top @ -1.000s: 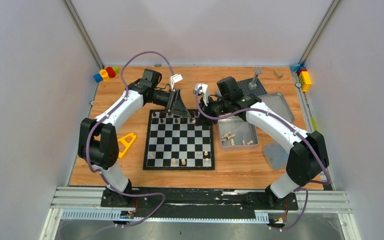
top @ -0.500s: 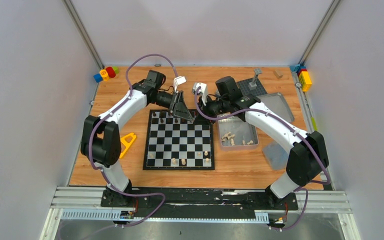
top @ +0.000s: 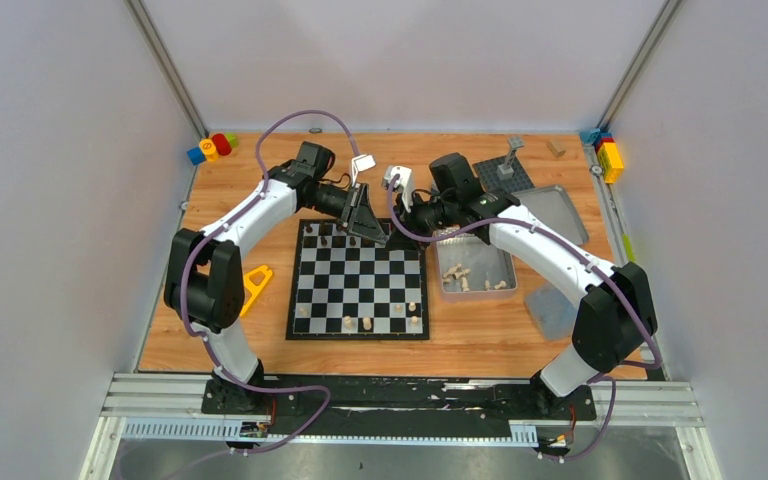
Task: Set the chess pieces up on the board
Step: Place the chess piece on the chessboard.
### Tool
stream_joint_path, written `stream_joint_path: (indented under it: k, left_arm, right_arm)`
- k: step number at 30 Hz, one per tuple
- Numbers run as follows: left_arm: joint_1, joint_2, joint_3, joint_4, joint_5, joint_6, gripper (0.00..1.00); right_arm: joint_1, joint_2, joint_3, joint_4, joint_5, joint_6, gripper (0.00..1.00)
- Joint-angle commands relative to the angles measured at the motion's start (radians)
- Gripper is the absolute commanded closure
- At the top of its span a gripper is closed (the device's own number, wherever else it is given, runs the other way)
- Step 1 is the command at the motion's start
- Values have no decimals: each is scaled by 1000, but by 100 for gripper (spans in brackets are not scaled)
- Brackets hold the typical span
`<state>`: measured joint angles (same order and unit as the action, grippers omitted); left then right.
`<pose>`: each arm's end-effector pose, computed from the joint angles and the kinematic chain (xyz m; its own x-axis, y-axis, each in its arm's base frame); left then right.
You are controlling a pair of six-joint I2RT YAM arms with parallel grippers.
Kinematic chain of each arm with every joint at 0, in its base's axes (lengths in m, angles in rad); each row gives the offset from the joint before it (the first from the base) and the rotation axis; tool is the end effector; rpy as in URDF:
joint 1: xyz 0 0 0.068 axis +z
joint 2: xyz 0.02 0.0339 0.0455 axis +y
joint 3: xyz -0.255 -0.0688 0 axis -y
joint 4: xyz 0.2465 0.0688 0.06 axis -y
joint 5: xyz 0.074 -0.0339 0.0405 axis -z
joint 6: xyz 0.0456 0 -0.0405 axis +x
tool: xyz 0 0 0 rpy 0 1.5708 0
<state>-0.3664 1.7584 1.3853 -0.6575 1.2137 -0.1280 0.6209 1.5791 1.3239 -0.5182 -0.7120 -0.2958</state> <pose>0.3257 -0.1707 0.2529 -0.8675 0.2851 -0.4075 0.4682 0.1917 -0.8626 0.2701 0.2298 0.2885 -0.3043 -0.4890 -0.8175 -0.9507 0.2104 0.2280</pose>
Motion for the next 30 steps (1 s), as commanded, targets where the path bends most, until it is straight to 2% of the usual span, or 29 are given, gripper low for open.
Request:
stream_joint_path:
  k: [1, 3, 5, 9, 12, 15, 21, 22, 26, 30]
  left_arm:
    - [-12, 4, 45, -7, 24, 12, 64]
    - [-12, 4, 44, -7, 26, 14, 68]
    - [-13, 5, 43, -4, 36, 14, 78]
    - [-12, 0, 39, 1, 48, 13, 98]
    - [-11, -30, 16, 30, 47, -2, 100]
    - [-3, -83, -59, 181, 54, -98, 100]
    - [4, -233, -236, 611, 21, -378, 100]
    - [4, -250, -245, 697, 11, -404, 100]
    - [5, -278, -260, 874, -38, -523, 100]
    - [5, -302, -321, 1131, -125, -720, 100]
  right_arm:
    - [7, -22, 43, 36, 8, 11, 100]
    - [6, -19, 46, 37, 19, 18, 99]
    - [6, -16, 53, 36, 32, 28, 92]
    - [4, -26, 49, 37, 72, 39, 70]
    - [-20, -55, 36, 41, 57, 58, 58]
    - [-86, -92, 21, 67, -45, 114, 48]
    - [-202, -112, 16, 183, -277, 284, 44]
    - [-216, -106, 21, 203, -308, 334, 45]
    - [-277, -86, 19, 327, -421, 507, 47]
    - [-297, -71, 18, 395, -482, 617, 49]
